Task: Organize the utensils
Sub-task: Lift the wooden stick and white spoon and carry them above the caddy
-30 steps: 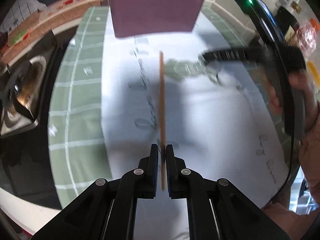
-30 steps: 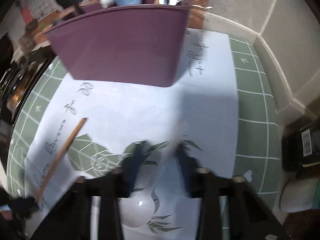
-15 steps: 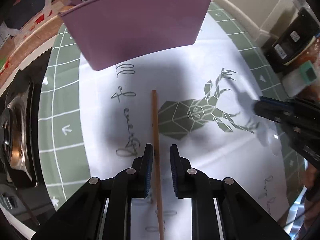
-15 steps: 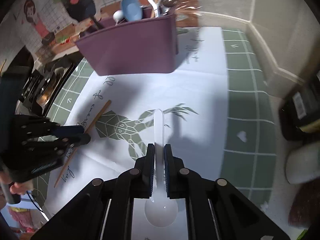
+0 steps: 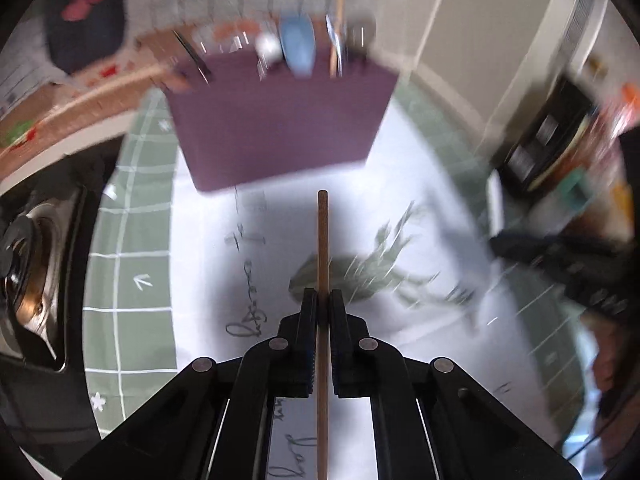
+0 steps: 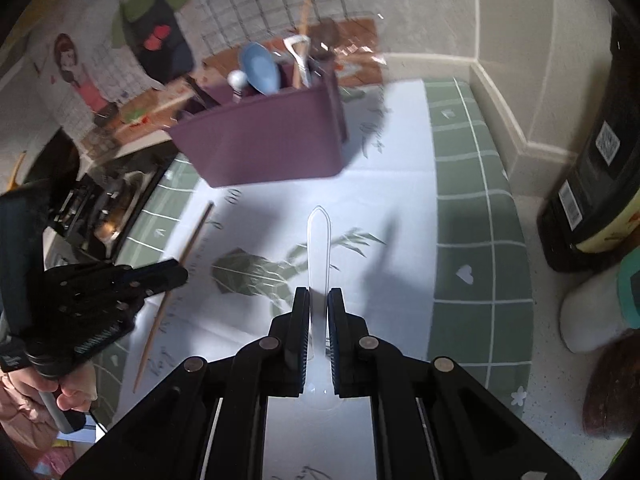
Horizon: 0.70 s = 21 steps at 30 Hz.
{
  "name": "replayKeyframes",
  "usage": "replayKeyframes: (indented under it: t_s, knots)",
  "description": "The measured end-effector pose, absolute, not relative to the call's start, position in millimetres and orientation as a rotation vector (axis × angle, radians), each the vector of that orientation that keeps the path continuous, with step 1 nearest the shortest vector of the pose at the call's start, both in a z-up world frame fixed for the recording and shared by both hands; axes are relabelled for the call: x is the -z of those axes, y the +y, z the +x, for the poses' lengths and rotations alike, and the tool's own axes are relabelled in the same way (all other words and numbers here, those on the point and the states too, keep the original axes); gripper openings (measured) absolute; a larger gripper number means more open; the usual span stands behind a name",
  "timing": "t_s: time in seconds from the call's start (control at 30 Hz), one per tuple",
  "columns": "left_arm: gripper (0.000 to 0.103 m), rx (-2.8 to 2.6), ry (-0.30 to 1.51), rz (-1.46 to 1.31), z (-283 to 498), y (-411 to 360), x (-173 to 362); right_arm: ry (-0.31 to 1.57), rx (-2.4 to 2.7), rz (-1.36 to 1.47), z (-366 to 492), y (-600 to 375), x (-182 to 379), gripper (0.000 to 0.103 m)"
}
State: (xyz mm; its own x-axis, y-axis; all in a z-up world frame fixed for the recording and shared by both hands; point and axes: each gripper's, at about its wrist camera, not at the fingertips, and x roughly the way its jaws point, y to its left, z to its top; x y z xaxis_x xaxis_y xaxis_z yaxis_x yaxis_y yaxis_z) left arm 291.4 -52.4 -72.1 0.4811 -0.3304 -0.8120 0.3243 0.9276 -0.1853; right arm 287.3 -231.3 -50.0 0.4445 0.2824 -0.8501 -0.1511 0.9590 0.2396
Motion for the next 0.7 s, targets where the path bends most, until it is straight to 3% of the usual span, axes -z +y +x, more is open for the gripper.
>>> replayKeyframes:
  t_s: [0.27, 0.53, 0.7]
  knots:
    - [0.005, 0.371, 0.679, -0.136, 267, -26, -25, 0.952, -0.345, 0.113, 279, -214, -7, 0.008]
    - [0.006, 0.316, 0.161, -0.158, 263, -18, -170, 0.597, -0.334, 0.056, 291, -210, -150, 0.008]
    - [0.006, 0.301, 0.015, -0.131, 288, -19, -210, 0.436, -0.3, 0.047, 312, -204, -212, 0.008]
